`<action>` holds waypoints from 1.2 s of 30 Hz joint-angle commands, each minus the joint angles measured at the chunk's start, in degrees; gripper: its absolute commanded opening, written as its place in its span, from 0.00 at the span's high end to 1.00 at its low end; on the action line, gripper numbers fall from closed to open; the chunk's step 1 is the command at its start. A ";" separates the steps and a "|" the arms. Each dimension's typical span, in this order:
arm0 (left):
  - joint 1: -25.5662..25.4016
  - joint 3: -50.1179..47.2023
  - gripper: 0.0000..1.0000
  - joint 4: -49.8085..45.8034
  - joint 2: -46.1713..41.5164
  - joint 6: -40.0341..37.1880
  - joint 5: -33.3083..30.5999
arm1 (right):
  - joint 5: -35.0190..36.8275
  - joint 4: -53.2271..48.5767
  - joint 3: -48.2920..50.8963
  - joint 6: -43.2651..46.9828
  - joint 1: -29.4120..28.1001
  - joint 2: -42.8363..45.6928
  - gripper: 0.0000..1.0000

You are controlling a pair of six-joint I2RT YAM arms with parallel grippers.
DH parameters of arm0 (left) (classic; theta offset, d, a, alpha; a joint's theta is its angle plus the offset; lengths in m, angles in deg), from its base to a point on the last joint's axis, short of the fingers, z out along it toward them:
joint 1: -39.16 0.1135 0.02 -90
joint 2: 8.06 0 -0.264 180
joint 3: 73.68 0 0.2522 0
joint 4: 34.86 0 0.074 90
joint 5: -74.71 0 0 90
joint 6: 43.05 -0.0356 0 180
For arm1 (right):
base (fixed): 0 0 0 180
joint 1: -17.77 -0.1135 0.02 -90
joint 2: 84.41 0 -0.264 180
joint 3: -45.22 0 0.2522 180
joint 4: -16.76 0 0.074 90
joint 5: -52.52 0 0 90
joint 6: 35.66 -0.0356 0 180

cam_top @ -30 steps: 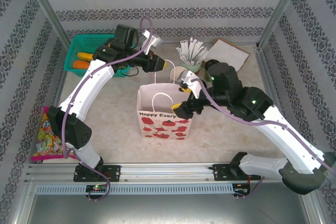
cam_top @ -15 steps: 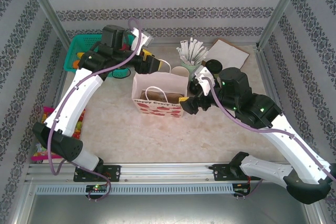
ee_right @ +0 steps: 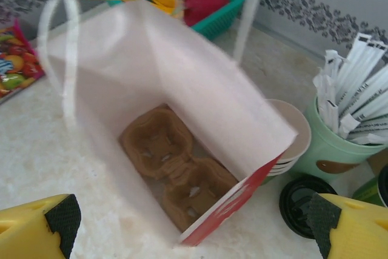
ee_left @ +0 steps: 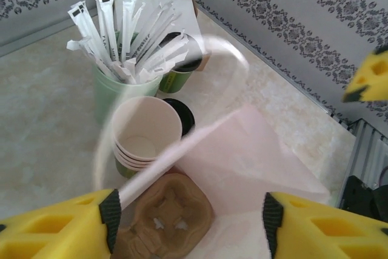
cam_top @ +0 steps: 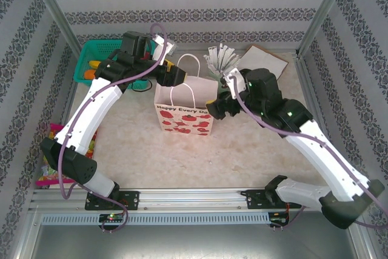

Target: Pack the takeout coffee

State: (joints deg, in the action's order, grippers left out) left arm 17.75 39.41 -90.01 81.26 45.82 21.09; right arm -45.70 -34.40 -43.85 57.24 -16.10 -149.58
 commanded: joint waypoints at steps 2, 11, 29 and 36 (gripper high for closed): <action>0.22 0.69 0.26 -0.23 -0.86 -0.25 -1.68 | -2.68 0.92 -5.19 -1.37 4.68 -6.04 0.02; 0.97 -7.51 0.00 3.23 -11.45 5.27 -15.87 | -21.93 -5.13 -15.63 16.50 11.68 -20.27 0.07; 1.69 -28.65 0.00 5.14 -33.22 19.79 -59.94 | -35.80 -22.68 -47.88 26.33 14.09 -49.88 0.38; 1.70 -29.54 0.01 4.47 -33.08 19.89 -60.73 | -32.03 -22.03 -47.98 26.77 12.62 -50.44 0.64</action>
State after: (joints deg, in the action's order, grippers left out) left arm 18.67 10.69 -86.49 48.48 64.40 -37.53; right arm -77.86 -55.58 -90.19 82.96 -2.40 -200.09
